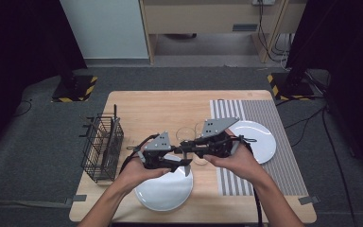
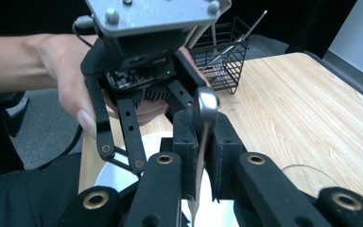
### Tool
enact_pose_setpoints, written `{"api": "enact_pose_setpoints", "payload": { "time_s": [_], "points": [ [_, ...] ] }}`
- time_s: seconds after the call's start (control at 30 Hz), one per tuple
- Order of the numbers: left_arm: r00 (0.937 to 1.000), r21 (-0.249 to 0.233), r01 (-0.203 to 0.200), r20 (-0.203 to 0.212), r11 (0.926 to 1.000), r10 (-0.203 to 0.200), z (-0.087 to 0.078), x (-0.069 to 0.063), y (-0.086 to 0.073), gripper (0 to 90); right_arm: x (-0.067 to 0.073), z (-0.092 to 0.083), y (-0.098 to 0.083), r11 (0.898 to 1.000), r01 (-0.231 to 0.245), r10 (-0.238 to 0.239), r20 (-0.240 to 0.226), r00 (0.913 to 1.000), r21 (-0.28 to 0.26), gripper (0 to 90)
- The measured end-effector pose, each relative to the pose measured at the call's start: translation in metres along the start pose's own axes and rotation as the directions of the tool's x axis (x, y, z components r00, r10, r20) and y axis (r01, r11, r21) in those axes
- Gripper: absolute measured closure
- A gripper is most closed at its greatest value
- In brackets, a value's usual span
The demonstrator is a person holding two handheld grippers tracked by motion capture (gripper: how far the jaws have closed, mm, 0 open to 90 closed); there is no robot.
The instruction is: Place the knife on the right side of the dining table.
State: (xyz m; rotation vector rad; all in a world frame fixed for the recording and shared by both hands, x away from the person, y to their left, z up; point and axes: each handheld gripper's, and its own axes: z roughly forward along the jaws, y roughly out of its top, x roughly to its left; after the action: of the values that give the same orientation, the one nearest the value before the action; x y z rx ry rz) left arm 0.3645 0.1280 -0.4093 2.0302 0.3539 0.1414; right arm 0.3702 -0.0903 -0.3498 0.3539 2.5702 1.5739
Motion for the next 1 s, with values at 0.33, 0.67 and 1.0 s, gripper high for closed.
{"api": "enact_pose_setpoints", "payload": {
  "time_s": [0.33,0.67,1.0],
  "points": [
    [0.9999,0.001,0.009,-0.011,1.0000,-0.009,0.006,-0.002,-0.015,51.8,-0.003,-0.005,0.000,1.000,-0.009,0.009,0.009,0.9999,-0.020,83.5],
    [0.9997,0.025,0.017,-0.016,0.9995,-0.017,0.017,-0.002,-0.029,50.8,-0.004,-0.008,0.001,0.999,-0.015,0.015,0.012,0.9998,-0.030,83.5],
    [0.9991,0.038,0.041,0.002,0.9984,-0.042,0.029,-0.003,-0.039,53.9,-0.005,-0.010,0.003,0.999,-0.015,0.016,0.010,0.9998,-0.044,83.5]
  ]
}}
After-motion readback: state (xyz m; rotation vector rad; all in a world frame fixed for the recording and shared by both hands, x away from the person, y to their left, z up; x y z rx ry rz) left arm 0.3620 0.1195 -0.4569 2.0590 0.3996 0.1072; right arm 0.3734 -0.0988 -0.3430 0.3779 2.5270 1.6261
